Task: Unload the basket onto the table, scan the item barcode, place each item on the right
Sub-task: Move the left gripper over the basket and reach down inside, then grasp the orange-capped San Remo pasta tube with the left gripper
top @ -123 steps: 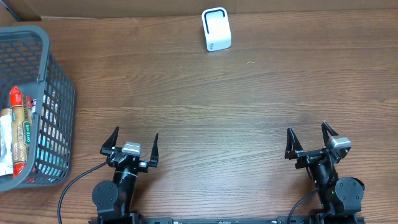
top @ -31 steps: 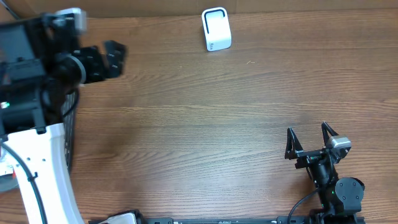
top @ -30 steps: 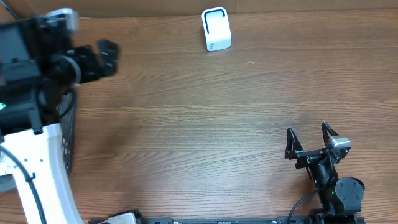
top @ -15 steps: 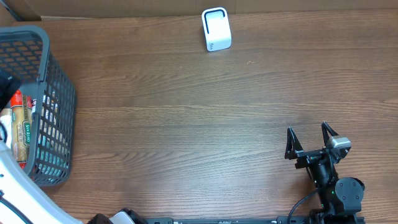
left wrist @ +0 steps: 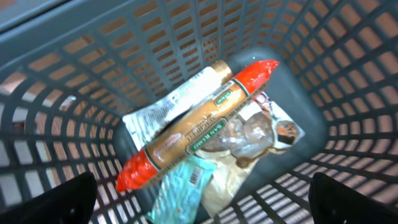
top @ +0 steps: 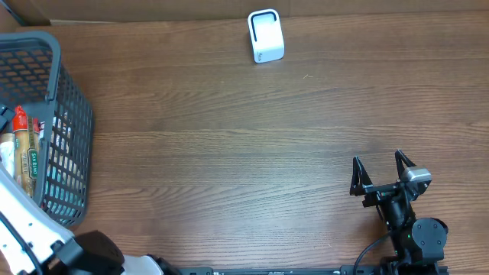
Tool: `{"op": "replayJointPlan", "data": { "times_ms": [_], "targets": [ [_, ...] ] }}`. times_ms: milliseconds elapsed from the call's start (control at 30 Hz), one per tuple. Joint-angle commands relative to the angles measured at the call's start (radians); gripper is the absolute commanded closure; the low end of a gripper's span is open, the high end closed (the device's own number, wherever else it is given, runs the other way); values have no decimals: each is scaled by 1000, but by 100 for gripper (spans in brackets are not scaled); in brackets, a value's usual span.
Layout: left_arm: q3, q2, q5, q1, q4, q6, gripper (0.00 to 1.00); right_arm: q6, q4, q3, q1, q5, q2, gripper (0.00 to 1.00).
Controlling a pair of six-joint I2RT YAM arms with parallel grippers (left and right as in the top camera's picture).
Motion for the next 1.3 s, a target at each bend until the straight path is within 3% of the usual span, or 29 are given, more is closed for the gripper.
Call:
{"op": "replayJointPlan", "data": {
  "times_ms": [0,233,367,633,1067,1267],
  "targets": [
    [14,35,-35,6,8,96,0,-1,5,-10,4,4,-5,0],
    [14,112,-5,30,32,241,1,-1,5,-10,4,4,-5,0],
    [3,167,204,79,69,464,0,-1,5,-10,4,4,-5,0],
    [-94,291,300,132,145,595,0,-1,5,-10,4,4,-5,0],
    [-122,494,249,135,202,602,5,-1,5,-10,4,4,-5,0],
    [-123,565,203,135,211,582,12,-1,5,-10,4,4,-5,0]
  ]
}}
